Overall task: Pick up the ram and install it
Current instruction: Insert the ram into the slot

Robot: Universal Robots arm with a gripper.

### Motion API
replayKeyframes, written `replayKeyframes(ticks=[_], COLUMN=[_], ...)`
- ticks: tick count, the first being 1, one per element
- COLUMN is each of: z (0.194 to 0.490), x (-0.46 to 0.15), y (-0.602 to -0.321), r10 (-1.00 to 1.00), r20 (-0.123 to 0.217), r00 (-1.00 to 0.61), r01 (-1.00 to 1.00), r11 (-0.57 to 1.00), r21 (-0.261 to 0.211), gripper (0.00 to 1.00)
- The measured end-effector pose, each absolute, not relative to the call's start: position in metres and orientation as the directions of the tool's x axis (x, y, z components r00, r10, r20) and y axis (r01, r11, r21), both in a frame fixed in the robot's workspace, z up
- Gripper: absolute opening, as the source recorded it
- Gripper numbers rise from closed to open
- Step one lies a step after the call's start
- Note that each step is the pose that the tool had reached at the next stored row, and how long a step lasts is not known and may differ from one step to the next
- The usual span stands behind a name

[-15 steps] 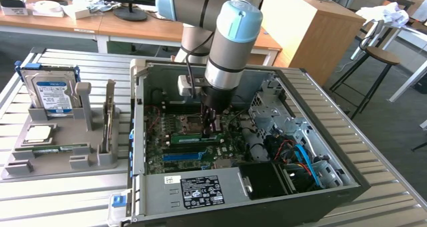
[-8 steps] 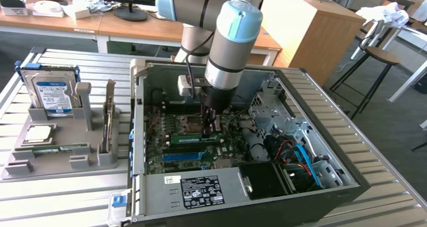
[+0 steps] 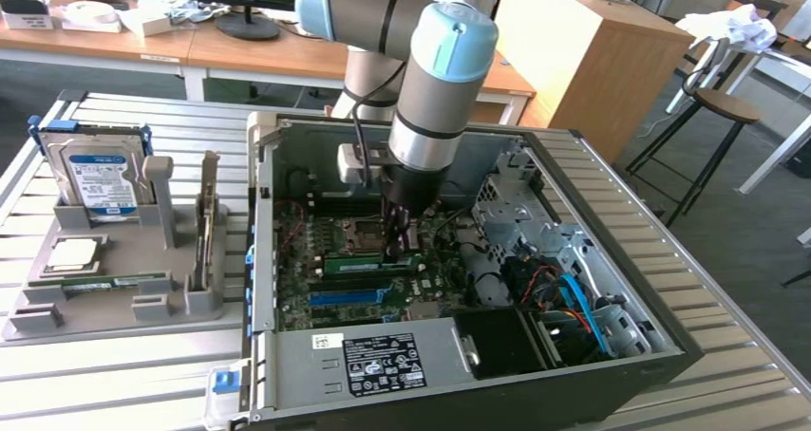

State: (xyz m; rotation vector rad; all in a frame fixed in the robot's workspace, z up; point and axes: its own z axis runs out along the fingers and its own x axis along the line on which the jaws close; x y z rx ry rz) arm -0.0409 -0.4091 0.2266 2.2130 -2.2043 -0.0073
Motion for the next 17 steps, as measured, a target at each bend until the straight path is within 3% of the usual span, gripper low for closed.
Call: replayKeyframes(ticks=[6, 7, 17], z=[0.2266, 0.2266, 0.2329], x=[-0.041, -0.041, -0.0408], y=[-0.4091, -0.4091, -0.4091], r10=[-1.0, -1.0, -1.0], r20=[0.009, 0.009, 0.009], r00=[0.004, 0.004, 0.004], r01=[-1.0, -1.0, -1.0], r11=[-0.004, -0.004, -0.004], r21=[0.016, 0.016, 0.016], gripper=[0.18, 0.25, 0.25])
